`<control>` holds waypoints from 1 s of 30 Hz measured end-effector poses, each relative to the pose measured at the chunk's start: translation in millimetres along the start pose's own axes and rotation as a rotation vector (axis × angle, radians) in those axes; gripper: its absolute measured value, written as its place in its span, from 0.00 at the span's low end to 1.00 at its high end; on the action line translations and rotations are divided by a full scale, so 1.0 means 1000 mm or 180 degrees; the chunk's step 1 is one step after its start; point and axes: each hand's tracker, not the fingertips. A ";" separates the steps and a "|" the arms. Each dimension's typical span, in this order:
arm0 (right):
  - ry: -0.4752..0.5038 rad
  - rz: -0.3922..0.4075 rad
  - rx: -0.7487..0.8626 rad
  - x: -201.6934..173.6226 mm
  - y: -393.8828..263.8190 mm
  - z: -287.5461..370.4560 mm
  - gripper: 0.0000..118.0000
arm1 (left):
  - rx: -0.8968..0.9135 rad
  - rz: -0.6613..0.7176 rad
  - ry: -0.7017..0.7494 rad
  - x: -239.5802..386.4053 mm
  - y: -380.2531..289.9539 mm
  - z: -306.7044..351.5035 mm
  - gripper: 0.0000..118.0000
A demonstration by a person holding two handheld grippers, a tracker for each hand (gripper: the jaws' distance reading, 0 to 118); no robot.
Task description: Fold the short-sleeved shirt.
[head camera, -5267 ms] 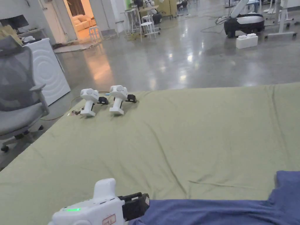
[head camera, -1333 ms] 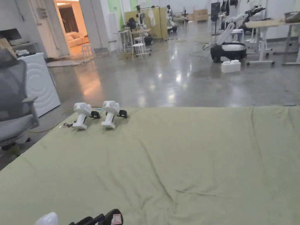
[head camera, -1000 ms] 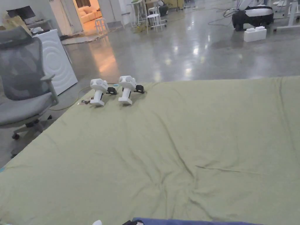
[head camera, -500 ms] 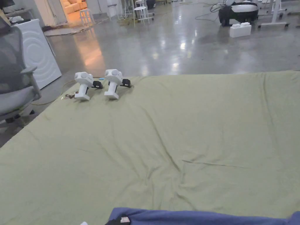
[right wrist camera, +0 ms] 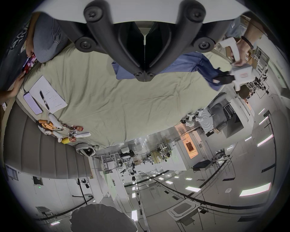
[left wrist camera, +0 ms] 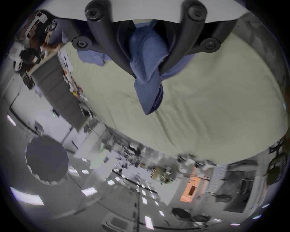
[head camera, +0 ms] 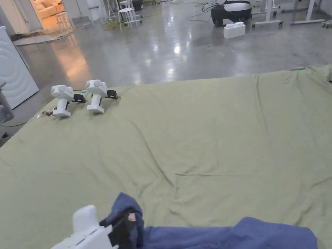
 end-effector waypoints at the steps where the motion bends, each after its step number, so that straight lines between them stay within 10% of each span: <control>1: -0.0003 0.0018 0.0015 0.001 -0.001 0.005 0.02 | -0.0171 -0.0044 -0.0080 0.017 -0.010 -0.018 0.11; 6: -0.0137 -0.0070 -0.0023 0.020 -0.012 0.025 0.02 | -0.0675 -0.0272 -0.0246 0.075 -0.063 -0.091 0.13; 9: -0.0299 -0.0232 -0.0104 0.034 -0.023 0.029 0.02 | -0.0897 -0.0429 -0.0025 0.083 -0.074 -0.111 0.75; 12: -0.0406 -0.0361 -0.0188 0.047 -0.031 0.029 0.02 | -0.0739 -0.0235 -0.0208 0.083 -0.058 -0.091 0.75; 15: -0.0387 -0.0493 -0.0195 0.054 -0.035 0.030 0.02 | -0.0292 0.0030 -0.0558 0.071 -0.032 -0.052 0.69; 21: -0.0321 -0.0601 -0.0235 0.057 -0.037 0.026 0.02 | -0.0431 0.0393 -0.0336 0.044 -0.039 -0.066 0.03; 30: -0.0359 -0.0454 -0.0304 0.045 -0.037 0.030 0.02 | -0.1193 0.0491 -0.0568 0.074 -0.096 -0.139 0.02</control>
